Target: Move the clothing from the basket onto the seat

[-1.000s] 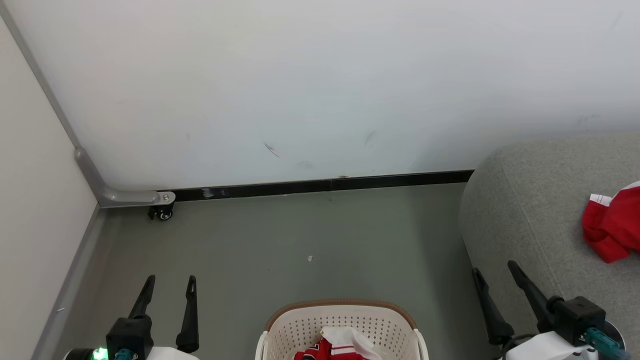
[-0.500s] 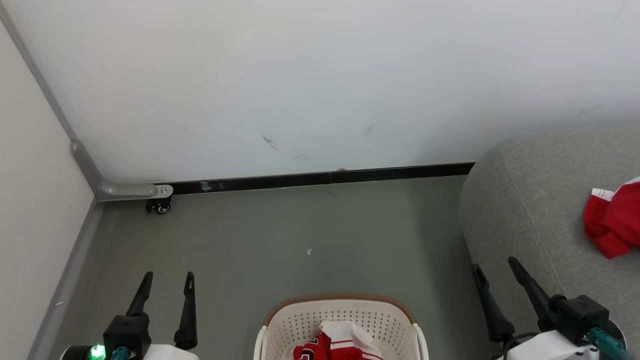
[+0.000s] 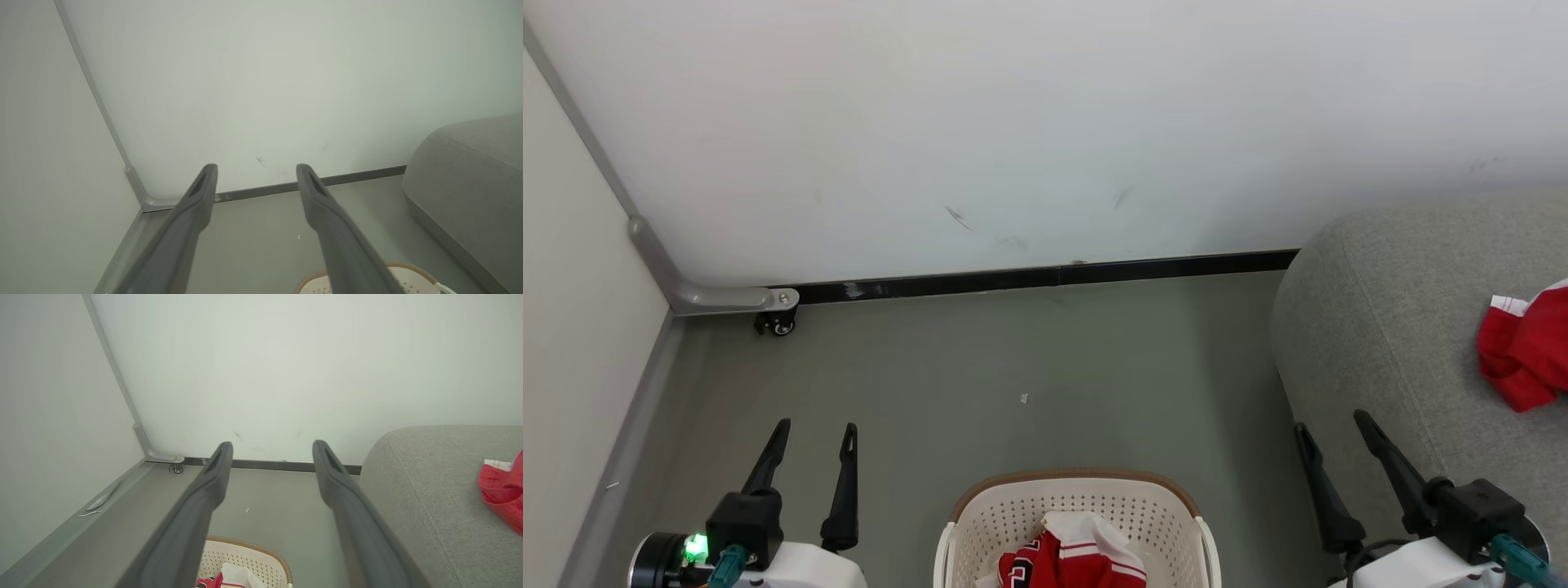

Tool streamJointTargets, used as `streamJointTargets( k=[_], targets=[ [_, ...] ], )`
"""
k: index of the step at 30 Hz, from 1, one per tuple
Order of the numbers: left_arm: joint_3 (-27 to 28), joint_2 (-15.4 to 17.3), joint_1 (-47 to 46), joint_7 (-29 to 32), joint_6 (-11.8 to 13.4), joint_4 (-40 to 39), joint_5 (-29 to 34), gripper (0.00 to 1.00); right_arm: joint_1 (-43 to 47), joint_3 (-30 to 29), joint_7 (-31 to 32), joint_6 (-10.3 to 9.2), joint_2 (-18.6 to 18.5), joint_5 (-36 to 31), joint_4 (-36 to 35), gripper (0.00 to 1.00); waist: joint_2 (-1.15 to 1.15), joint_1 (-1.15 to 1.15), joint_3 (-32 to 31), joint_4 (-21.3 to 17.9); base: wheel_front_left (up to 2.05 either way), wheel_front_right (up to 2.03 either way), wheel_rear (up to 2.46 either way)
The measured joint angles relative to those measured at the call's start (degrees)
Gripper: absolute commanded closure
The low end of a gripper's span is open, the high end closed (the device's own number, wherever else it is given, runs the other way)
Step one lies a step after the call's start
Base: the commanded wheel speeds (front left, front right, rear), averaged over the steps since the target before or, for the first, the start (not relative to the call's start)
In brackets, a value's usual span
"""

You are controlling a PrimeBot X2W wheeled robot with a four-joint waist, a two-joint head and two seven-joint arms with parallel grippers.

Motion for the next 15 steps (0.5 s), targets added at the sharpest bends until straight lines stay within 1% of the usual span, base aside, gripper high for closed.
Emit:
streamJointTargets(
  k=[6, 15],
  targets=[
    [-2.9, -0.3, -2.4, 0.0, -1.6, 2.0, 1.1, 0.0, -0.1, -1.7, 0.0, 0.0, 0.0, -1.3, -1.6, 0.0, 0.0, 0.0, 1.3, -0.5, 0.0, 0.0, 0.0],
    [-8.3, -2.6, -5.1, 0.0, -4.3, 7.3, 3.1, 0.0, -0.1, -5.1, 0.2, 0.0, 0.1, -2.6, -4.3, 0.0, 0.0, 0.0, 4.2, -1.4, 0.0, 0.0, 0.0]
  ],
)
